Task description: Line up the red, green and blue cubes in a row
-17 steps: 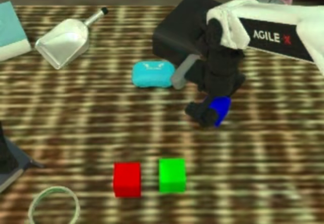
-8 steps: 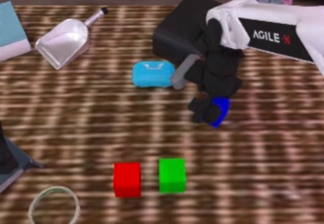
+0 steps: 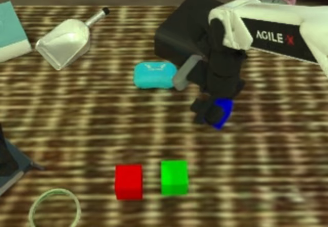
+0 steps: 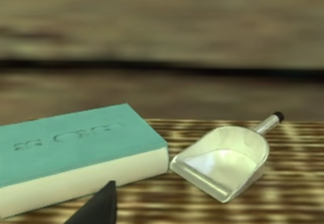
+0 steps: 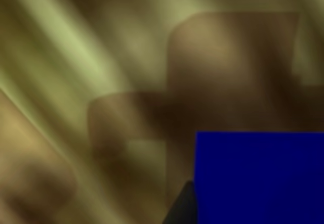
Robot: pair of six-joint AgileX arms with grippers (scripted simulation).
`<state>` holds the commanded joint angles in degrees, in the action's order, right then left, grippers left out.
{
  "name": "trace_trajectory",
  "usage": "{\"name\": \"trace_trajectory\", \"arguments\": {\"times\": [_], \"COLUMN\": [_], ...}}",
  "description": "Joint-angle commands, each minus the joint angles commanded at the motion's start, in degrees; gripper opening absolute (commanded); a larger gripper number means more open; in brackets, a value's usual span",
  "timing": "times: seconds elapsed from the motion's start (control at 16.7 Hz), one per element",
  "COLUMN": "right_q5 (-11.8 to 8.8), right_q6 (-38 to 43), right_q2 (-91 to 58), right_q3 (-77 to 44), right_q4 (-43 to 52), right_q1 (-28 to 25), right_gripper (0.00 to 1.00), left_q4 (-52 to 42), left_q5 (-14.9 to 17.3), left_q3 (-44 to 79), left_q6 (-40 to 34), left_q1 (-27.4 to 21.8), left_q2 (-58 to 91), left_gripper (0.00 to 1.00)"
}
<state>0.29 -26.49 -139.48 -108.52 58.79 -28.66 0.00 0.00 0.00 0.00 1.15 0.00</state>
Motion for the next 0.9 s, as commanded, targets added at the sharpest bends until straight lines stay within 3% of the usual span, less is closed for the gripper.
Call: {"name": "trace_trajectory", "arguments": {"times": [0.42,0.9], "right_q5": [-0.04,-0.09], "right_q6": [-0.05,-1.29], "right_q2": [3.03,5.29], "right_q3": [-8.77,-7.34], "right_q4": [12.17,12.25], "right_q1": [-0.42,-0.93], "right_gripper": [0.0,0.0], "left_q4": [0.0,0.0], "left_q5": [0.0,0.0], "left_q3": [0.0,0.0], "left_q6": [0.0,0.0], "left_q1": [0.0,0.0], "left_q2": [0.0,0.0], "left_gripper": [1.0,1.0]}}
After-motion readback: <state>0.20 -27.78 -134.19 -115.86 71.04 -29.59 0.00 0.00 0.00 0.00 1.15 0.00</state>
